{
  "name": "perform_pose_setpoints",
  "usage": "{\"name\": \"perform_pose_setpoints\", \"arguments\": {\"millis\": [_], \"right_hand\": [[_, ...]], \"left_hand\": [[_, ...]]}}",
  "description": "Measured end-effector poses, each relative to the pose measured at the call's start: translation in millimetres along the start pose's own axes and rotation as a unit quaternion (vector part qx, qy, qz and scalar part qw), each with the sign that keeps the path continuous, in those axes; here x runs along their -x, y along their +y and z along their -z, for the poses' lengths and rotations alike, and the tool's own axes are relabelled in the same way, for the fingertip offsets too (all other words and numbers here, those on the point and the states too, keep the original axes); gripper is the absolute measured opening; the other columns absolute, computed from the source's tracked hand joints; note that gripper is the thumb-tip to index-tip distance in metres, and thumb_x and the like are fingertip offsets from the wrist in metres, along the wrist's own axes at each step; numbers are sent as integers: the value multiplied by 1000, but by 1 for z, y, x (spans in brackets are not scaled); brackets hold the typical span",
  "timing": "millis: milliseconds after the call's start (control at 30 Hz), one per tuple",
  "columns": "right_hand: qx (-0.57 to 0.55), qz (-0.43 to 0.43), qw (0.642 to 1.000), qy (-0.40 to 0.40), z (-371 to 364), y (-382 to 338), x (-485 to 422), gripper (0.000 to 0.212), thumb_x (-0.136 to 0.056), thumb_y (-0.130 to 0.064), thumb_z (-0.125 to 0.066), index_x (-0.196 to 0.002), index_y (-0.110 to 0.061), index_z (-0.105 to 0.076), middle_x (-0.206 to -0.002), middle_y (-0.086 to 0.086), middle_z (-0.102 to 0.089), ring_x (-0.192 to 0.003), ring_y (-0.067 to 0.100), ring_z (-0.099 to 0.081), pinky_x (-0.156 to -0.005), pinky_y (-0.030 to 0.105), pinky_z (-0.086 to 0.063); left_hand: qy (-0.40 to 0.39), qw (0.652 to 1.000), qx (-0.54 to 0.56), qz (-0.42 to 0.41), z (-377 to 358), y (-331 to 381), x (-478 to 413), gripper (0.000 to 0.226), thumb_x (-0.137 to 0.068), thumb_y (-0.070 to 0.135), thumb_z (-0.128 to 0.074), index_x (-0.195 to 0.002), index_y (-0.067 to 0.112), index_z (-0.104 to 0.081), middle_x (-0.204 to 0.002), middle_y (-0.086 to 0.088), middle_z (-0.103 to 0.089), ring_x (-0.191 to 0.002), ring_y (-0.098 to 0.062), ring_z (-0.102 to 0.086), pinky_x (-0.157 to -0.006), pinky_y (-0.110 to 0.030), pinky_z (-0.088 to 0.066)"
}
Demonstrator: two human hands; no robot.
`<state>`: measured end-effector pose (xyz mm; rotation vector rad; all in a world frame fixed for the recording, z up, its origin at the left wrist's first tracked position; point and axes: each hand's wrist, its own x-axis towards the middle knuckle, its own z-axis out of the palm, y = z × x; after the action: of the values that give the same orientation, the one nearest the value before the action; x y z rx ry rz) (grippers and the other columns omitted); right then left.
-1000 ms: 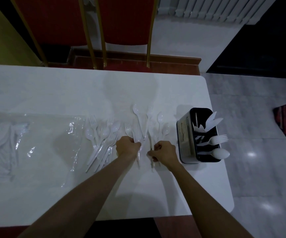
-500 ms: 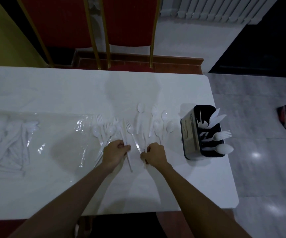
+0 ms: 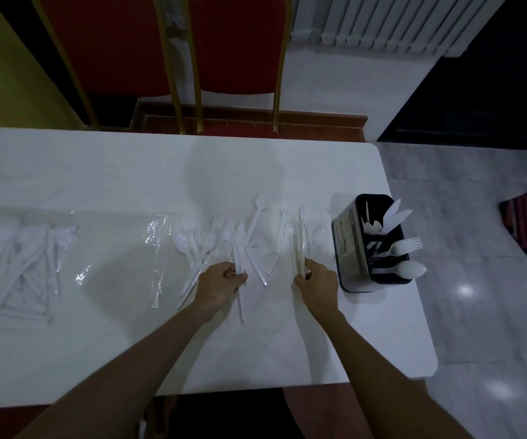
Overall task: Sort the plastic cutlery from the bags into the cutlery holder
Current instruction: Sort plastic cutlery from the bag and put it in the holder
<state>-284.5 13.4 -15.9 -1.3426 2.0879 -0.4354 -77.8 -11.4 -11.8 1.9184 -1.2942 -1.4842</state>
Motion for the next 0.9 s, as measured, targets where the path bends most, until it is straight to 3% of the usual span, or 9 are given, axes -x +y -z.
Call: {"name": "perform_pose_setpoints", "arguments": {"millis": [67,133,233,433,533,600,700,767,900], "right_hand": [[11,-28,999,20,1,2,-2,8,-86,-4,-59,-89,-2,-66,-68,4,-59,-52,11,-50,-45,15,-39],[9,-48,998,42,0,5,-4,13,-83,-3,-60,-73,6,-60,-63,10,-60,-51,21,-55,-50,31,-51],[-15,-54,997,58,-1,9,-3,13,-83,-6,-63,-75,3,-58,-70,14,-65,-61,29,-65,-58,41,-58],[-25,-68,997,19,-10,1,2,32,-82,-17,-72,-60,-12,-49,-60,9,-60,-53,21,-58,-56,29,-52],[-15,-105,994,-7,-17,-5,0,23,-80,-19,-75,-71,-5,-59,-68,11,-64,-61,24,-64,-61,32,-57],[4,-108,994,-25,-16,-8,-4,24,-81,-15,-73,-68,-4,-56,-61,7,-57,-54,18,-58,-54,25,-52],[10,-99,992,-83,-5,-13,-7,36,-81,-15,-70,-54,-11,-46,-49,0,-47,-42,9,-43,-43,16,-37],[-7,-110,987,-120,7,-17,-5,36,-79,-19,-72,-51,-11,-50,-49,0,-51,-44,9,-47,-45,14,-38],[-120,-129,969,-173,39,-26,6,13,-78,-13,-74,-75,-7,-64,-70,5,-68,-62,15,-68,-62,19,-57]], "left_hand": [[1,1000,2,2,2,-2,-1,9,-78,21,-74,-81,12,-73,-66,1,-69,-68,-15,-65,-79,-34,-54],[10,1000,2,4,5,-4,-1,9,-79,21,-73,-80,12,-72,-65,1,-67,-66,-13,-62,-76,-31,-52],[28,1000,-10,5,10,-7,1,12,-80,24,-71,-78,13,-73,-66,0,-67,-64,-13,-60,-71,-28,-48],[76,997,-31,10,21,-13,0,18,-84,24,-66,-77,7,-69,-63,-2,-62,-61,-16,-56,-63,-27,-42],[64,998,-28,5,26,-13,0,15,-83,22,-68,-79,9,-71,-63,-3,-64,-58,-13,-57,-65,-27,-46],[49,998,-36,-4,27,-12,0,15,-83,22,-68,-80,8,-72,-65,-6,-67,-56,-11,-58,-67,-27,-49],[28,999,-40,-17,27,-9,2,15,-83,22,-70,-76,8,-71,-58,1,-62,-50,-4,-55,-54,-11,-44],[0,999,-33,-20,26,-4,1,17,-83,22,-70,-69,13,-67,-56,4,-58,-53,-6,-55,-50,-7,-41],[-61,998,-12,-22,26,14,-2,20,-80,20,-73,-71,4,-65,-62,-3,-58,-65,-15,-61,-76,-28,-57]]}}
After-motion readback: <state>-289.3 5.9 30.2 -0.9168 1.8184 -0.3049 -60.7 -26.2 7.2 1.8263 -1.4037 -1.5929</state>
